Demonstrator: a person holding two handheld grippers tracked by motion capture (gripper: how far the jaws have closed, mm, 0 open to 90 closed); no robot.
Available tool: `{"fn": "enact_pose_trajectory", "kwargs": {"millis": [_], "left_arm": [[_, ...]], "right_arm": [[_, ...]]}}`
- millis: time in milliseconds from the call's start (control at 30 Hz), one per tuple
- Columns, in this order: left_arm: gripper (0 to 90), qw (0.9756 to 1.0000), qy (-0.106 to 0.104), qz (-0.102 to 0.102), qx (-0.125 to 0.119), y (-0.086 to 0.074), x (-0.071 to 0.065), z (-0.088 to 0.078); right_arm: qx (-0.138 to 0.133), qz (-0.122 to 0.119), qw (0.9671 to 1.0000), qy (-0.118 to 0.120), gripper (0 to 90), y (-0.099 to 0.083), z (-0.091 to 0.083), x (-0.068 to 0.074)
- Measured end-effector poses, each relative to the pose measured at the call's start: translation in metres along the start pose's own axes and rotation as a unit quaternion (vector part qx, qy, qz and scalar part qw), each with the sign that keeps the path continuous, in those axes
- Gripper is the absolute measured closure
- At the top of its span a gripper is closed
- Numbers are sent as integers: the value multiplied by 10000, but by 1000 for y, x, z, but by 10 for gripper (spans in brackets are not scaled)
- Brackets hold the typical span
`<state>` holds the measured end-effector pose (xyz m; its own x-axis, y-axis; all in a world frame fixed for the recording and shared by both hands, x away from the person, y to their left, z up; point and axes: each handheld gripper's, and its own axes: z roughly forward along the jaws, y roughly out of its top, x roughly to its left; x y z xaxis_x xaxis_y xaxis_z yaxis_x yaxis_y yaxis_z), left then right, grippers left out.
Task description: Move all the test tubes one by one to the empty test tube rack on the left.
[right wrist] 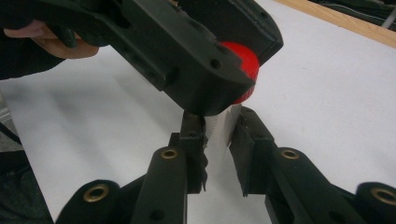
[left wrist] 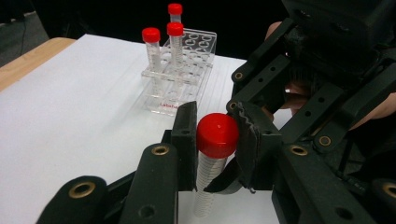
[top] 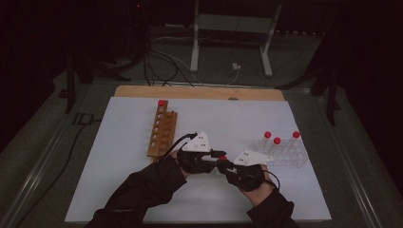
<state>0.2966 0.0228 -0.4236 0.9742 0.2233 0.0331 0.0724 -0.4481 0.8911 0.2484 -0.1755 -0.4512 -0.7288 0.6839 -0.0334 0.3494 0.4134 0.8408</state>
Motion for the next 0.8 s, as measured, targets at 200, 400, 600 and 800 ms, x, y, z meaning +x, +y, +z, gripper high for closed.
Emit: {"fn": "enact_pose_trajectory", "kwargs": {"millis": [200,400,600,800], "left_arm": [[721,10000,67,27,29,0,0,-1],[721,9991,422,-76,-5,-1,10,-11],[722,9966,809,-153,-52,-1,24,-32],[722,9926,1176,-285,-82,-1,42,-55]], "right_arm": [[-6,45,10000,47,738,0,1,-1],[-163,73,9998,59,549,1,-4,-3],[-401,174,9990,-80,362,1,-11,-8],[-577,312,9976,-220,151,1,-16,-12]]}}
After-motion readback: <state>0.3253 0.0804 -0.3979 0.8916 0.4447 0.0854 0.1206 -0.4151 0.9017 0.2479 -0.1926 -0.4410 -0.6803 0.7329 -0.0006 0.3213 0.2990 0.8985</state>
